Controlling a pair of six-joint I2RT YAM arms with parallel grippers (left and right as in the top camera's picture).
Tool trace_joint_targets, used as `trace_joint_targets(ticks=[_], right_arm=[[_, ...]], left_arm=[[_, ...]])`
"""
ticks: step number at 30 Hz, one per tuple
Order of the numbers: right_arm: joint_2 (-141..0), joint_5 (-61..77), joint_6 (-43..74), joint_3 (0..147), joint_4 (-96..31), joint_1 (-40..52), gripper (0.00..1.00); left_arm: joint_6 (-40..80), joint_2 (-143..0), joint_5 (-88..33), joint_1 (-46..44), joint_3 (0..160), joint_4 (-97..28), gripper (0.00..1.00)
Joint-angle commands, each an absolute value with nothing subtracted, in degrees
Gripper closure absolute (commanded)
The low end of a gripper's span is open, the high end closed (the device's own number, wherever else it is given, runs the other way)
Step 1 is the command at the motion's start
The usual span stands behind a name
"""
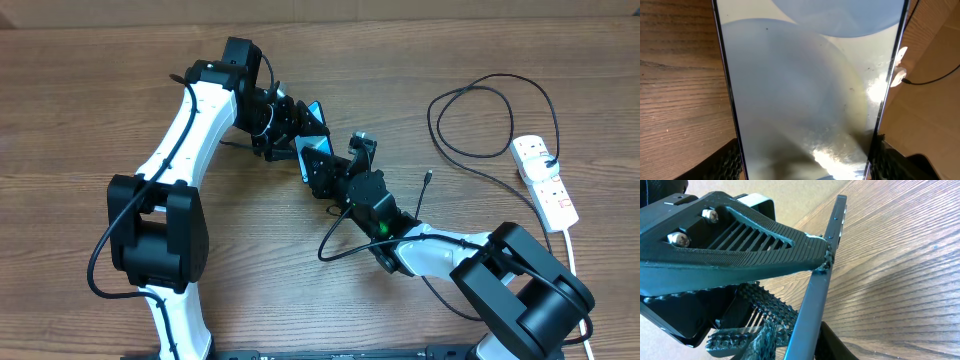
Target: Plug charger to phone and switch on socket
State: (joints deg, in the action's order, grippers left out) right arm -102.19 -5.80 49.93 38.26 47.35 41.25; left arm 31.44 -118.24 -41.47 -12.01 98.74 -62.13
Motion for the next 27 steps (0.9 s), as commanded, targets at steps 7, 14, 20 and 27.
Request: trace_joint_targets(ticks=[7, 14, 20, 27], right_arm=[[-102.24, -2.37, 51.44, 39.38, 52.27, 41.56, 0.76], [-102.24, -2.22, 54.02, 39.38, 52.62, 41.56, 0.78], [-102.24, -1.61, 54.04, 39.35, 50.37, 41.08, 0.82], [-101.32, 7.33, 54.87, 39.35, 49.76, 38.79, 0.96]], left_arm=[[31.92, -118.5, -42.85, -12.58, 100.25, -62.37, 0.26], [31.9, -118.5, -42.81, -12.56, 100.25, -62.33, 0.15], [29.5, -118.26, -40.42, -10.15, 100.27, -62.41, 0.0], [24.64, -115.35, -36.36, -4.45, 100.38, -67.4, 0.0]])
